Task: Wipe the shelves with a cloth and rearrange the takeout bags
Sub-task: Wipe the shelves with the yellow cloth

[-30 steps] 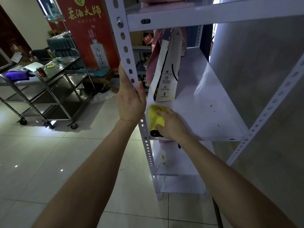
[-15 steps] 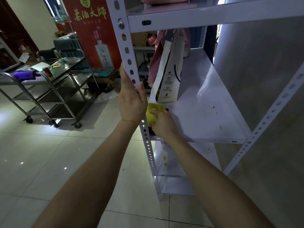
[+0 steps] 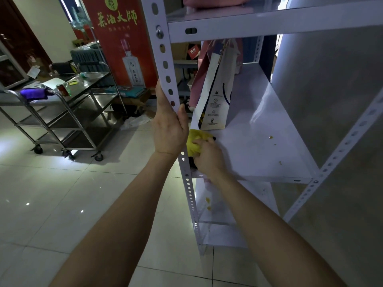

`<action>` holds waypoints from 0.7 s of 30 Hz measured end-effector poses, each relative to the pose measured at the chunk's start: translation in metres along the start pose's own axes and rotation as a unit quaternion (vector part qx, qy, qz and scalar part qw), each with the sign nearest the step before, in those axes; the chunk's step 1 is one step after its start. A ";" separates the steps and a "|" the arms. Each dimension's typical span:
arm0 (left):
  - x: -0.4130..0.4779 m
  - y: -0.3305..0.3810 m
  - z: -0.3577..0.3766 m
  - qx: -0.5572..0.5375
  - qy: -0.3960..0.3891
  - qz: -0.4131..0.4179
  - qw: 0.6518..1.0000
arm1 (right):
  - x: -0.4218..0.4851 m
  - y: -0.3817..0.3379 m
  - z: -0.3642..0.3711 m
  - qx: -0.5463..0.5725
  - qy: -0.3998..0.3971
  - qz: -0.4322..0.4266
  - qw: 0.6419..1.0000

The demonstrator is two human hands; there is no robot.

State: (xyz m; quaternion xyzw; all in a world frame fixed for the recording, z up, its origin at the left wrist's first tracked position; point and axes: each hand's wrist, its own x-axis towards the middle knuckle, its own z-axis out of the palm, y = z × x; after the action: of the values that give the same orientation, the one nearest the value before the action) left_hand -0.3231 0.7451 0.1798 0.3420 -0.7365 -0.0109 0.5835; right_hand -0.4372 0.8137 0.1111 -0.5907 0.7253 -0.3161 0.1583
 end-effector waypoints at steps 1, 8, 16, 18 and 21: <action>0.000 -0.002 -0.001 -0.003 -0.001 -0.003 1.000 | -0.003 0.006 -0.008 -0.001 0.004 0.007 1.000; -0.003 0.007 -0.005 0.022 0.027 -0.015 0.999 | -0.048 0.104 -0.108 -0.032 0.102 0.136 0.985; -0.081 0.051 0.041 0.111 -0.019 0.184 0.976 | -0.046 0.131 -0.115 -0.087 0.117 0.209 0.967; -0.096 0.056 0.066 0.111 -0.123 0.148 0.975 | -0.048 0.131 -0.110 -0.089 0.125 0.202 0.967; -0.107 0.043 0.092 0.159 -0.238 0.057 0.956 | -0.051 0.144 -0.111 -0.078 0.127 0.191 0.970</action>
State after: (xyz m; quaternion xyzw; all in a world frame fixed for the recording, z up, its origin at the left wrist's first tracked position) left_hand -0.4145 0.7979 0.0767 0.3757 -0.8644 0.0589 0.3291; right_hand -0.6004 0.9076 0.0941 -0.4066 0.8614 -0.2947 0.0754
